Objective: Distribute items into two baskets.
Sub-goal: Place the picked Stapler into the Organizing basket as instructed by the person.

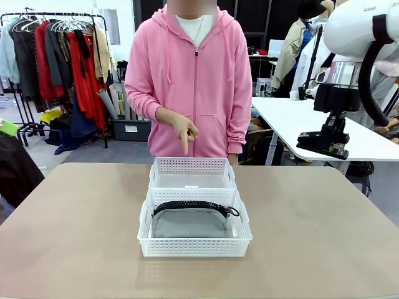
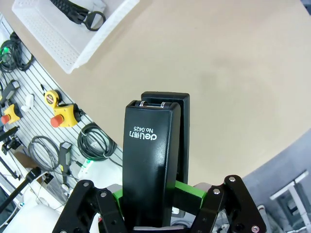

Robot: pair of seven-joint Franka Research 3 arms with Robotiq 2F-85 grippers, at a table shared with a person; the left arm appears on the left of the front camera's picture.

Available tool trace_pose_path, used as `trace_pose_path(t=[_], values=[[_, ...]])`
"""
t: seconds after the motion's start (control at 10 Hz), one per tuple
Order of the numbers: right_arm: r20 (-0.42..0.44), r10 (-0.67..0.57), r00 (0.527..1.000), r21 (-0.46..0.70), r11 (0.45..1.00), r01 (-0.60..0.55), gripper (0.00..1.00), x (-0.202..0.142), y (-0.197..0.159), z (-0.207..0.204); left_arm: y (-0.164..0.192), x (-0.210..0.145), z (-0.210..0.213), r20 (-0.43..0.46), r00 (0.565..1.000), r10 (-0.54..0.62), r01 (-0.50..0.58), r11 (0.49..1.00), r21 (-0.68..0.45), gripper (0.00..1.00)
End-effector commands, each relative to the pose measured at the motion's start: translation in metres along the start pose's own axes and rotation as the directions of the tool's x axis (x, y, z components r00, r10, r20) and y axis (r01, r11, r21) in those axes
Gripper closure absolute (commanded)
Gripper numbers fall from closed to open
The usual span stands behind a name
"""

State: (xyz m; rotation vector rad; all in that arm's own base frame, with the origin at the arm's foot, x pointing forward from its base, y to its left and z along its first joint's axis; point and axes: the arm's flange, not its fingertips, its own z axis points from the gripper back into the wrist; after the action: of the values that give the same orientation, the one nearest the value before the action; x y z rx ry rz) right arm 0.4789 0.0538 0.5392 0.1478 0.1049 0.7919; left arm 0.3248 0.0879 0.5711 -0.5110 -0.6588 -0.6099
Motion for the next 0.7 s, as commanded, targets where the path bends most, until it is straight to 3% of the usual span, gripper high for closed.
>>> trace_pose_path(t=[0.0,0.4,0.6], values=[[0.004,-0.004,1.000,-0.004,1.000,0.004,1.00,-0.002,0.001,0.002,0.001,0.000,-0.001,0.020,1.000,-0.012,0.013,1.000,-0.014,0.00],[0.000,0.000,1.000,0.000,1.000,0.000,1.00,0.000,0.000,0.000,0.001,0.000,-0.001,0.020,1.000,-0.012,0.013,1.000,-0.014,0.00],[-0.008,0.069,0.998,-0.003,0.998,-0.069,1.00,0.036,-0.001,-0.004,0.001,0.000,-0.001,0.020,1.000,-0.012,0.013,1.000,-0.014,0.00]])
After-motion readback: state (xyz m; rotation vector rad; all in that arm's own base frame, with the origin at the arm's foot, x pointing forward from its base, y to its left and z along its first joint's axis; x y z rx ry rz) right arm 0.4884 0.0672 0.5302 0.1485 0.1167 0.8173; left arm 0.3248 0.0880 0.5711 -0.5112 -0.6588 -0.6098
